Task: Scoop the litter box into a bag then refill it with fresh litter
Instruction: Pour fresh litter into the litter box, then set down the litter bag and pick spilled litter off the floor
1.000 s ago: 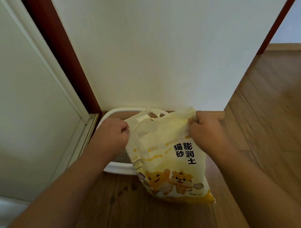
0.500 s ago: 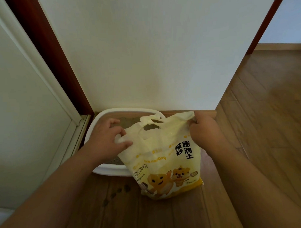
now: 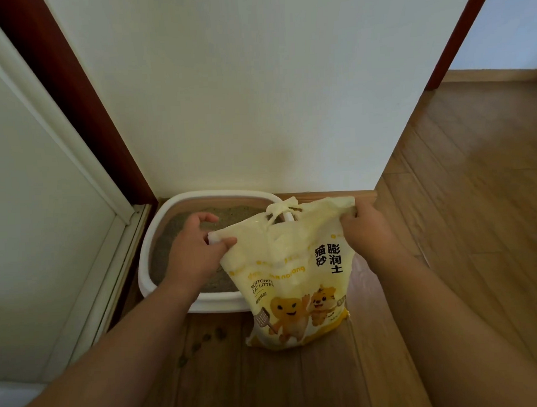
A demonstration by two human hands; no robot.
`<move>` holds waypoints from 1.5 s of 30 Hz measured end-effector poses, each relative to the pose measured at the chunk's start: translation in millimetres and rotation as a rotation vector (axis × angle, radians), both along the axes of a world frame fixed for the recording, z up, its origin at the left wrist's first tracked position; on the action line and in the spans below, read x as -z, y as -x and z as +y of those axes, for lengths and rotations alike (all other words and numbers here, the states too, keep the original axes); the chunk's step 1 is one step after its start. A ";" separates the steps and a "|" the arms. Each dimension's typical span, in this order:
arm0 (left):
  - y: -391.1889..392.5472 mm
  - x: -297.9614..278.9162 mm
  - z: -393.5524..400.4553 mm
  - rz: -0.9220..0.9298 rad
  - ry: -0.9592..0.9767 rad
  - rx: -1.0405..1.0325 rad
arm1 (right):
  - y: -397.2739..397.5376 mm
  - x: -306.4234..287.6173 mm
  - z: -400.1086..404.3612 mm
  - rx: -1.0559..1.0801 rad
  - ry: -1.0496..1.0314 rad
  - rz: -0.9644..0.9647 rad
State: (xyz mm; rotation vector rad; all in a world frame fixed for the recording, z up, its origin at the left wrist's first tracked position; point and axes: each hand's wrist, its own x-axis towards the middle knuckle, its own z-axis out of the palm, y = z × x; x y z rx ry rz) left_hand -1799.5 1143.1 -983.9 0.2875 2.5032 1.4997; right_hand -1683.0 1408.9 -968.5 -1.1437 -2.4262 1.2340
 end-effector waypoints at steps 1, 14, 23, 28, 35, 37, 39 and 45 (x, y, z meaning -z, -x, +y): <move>-1.3 2.3 3.2 -0.010 -0.026 -0.025 | -0.6 4.1 2.4 0.017 0.066 -0.010; -28.8 40.3 17.7 -0.332 -0.237 0.135 | -4.2 61.8 21.6 -0.181 0.031 -0.064; -50.4 90.2 18.3 -0.348 0.035 0.186 | -23.7 109.0 46.6 -0.204 0.250 0.094; -62.3 92.6 41.8 -0.310 -0.035 0.150 | -31.8 127.6 53.1 -0.197 0.288 0.130; -85.9 84.2 75.8 -0.243 -0.014 0.226 | -54.0 133.1 67.5 -0.142 0.140 0.220; -89.7 77.5 90.3 -0.236 -0.038 0.258 | -56.6 133.5 82.7 -0.088 0.038 0.261; -90.0 72.4 113.3 -0.208 -0.050 0.309 | -56.0 131.1 98.8 0.024 -0.086 0.247; -50.4 85.9 189.1 -0.282 -0.137 0.244 | -39.0 112.4 141.0 0.276 -0.343 0.149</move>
